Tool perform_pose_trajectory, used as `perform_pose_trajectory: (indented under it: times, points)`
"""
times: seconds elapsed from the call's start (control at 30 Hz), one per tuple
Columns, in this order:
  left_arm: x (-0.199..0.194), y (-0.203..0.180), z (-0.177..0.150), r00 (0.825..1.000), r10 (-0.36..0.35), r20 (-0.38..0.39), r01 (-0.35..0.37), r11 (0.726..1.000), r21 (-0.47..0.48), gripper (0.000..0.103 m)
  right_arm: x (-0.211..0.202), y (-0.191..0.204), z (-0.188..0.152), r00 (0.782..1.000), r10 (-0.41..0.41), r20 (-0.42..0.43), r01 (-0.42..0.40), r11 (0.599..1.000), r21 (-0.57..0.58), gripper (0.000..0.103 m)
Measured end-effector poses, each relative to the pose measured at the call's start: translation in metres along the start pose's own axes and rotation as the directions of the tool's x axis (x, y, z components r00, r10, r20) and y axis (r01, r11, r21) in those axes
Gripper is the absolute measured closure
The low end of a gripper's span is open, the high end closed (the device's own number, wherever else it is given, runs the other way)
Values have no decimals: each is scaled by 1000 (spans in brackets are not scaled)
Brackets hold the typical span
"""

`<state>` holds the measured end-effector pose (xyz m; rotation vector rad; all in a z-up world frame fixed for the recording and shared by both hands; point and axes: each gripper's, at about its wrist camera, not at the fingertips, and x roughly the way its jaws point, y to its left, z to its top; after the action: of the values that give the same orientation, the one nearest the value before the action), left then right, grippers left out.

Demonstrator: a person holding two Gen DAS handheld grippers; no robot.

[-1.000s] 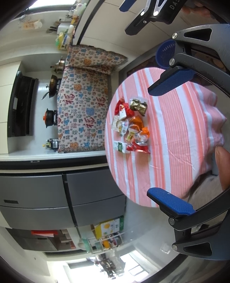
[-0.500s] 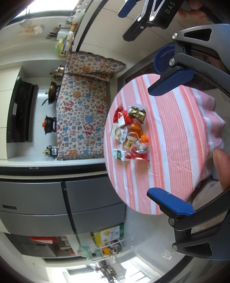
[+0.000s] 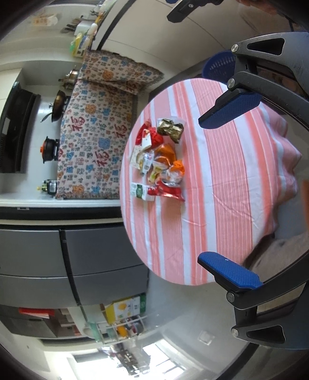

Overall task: Collect trash
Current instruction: 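Grasp the red Coke can with the left tool while the right tool grasps the gold foil wrapper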

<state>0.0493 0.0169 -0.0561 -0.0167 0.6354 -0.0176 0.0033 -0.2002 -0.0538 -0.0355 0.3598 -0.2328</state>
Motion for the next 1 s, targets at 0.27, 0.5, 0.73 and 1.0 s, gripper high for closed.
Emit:
perform_pose_trajectory:
  times: [0.27, 0.5, 0.73, 1.0]
  points:
    - [47, -2, -2, 999, -10, -31, 11, 1000, 28, 0, 30, -4, -14, 999, -1, -43, 1, 1000, 6, 0]
    - [108, 5, 17, 988, -131, -85, 134, 991, 24, 0, 67, -4, -37, 994, 16, -104, -16, 1000, -5, 0]
    - [187, 4, 27, 972, -127, -198, 145, 986, 78, 2, 91, -6, -56, 986, 12, -166, -11, 1000, 5, 0]
    - [241, 7, 37, 957, -144, -253, 162, 985, 51, 20, 106, -1, -67, 978, 13, -210, -15, 1000, -7, 0]
